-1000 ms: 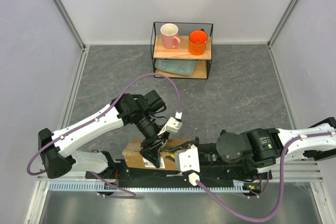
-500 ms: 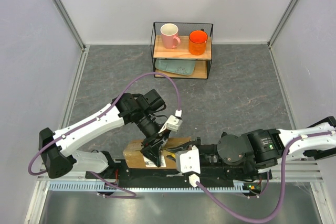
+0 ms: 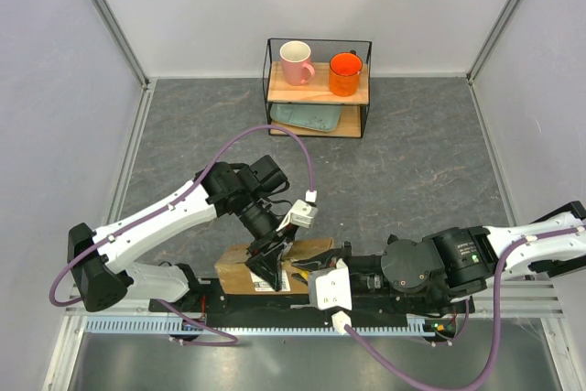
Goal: Unpack the express box
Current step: Cut the express box.
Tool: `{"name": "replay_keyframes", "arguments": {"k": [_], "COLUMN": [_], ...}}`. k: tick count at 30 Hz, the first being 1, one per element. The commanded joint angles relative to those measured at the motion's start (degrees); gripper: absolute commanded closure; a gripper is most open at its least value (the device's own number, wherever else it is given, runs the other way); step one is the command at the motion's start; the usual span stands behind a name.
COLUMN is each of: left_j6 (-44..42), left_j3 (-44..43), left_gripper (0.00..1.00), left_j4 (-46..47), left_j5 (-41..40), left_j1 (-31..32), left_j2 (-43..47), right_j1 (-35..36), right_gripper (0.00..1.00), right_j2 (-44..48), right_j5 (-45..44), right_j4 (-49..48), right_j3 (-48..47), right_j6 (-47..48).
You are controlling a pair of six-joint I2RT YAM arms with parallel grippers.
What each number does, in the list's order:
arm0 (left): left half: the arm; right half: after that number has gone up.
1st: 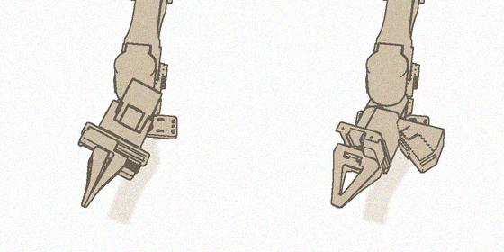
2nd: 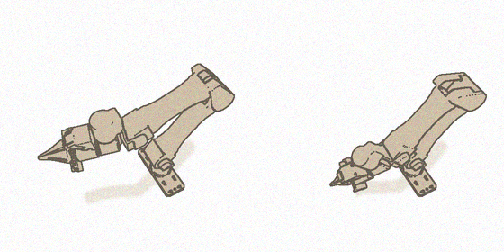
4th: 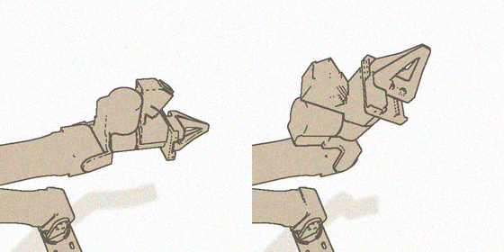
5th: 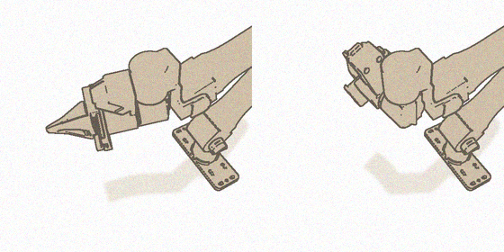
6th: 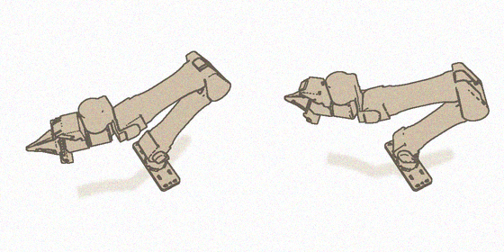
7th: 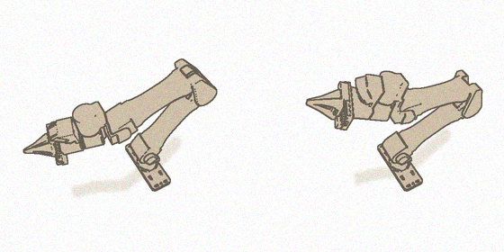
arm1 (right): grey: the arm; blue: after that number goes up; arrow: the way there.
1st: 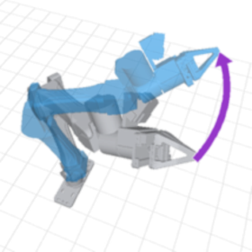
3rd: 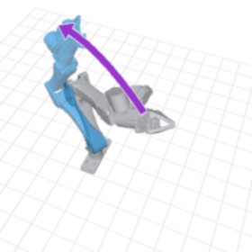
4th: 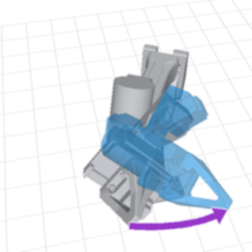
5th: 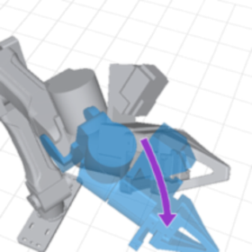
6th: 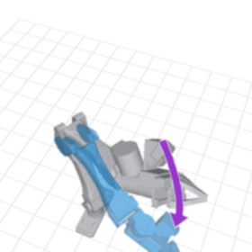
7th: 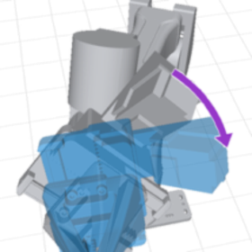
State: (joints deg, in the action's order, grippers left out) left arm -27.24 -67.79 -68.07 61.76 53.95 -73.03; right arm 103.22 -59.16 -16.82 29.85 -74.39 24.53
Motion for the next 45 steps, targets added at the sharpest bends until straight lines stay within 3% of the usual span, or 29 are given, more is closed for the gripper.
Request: {"name": "replay_keyframes", "arguments": {"k": [1, 25, 45], "left_j6": [1.8, 1.8, 0.4], "left_j3": [0.1, -0.2, -1.1], "left_gripper": [0.98, 0.98, 0.98], "left_j4": [1.5, 1.8, 0.1], "left_j5": [3.9, 3.4, 6.1], "left_j1": [-0.3, -0.3, -0.3], "left_j2": [0.4, 0.7, 1.0], "right_j1": [0.5, 0.5, 0.6], "right_gripper": [1.00, 1.00, 1.00], "right_j2": [0.5, 0.7, -0.3], "right_j5": [-1.9, -1.1, -6.2], "right_j4": [-1.4, -1.6, 2.9], "right_j3": [-1.7, -0.6, 0.9], "right_j6": [1.5, -0.9, 0.8]}}
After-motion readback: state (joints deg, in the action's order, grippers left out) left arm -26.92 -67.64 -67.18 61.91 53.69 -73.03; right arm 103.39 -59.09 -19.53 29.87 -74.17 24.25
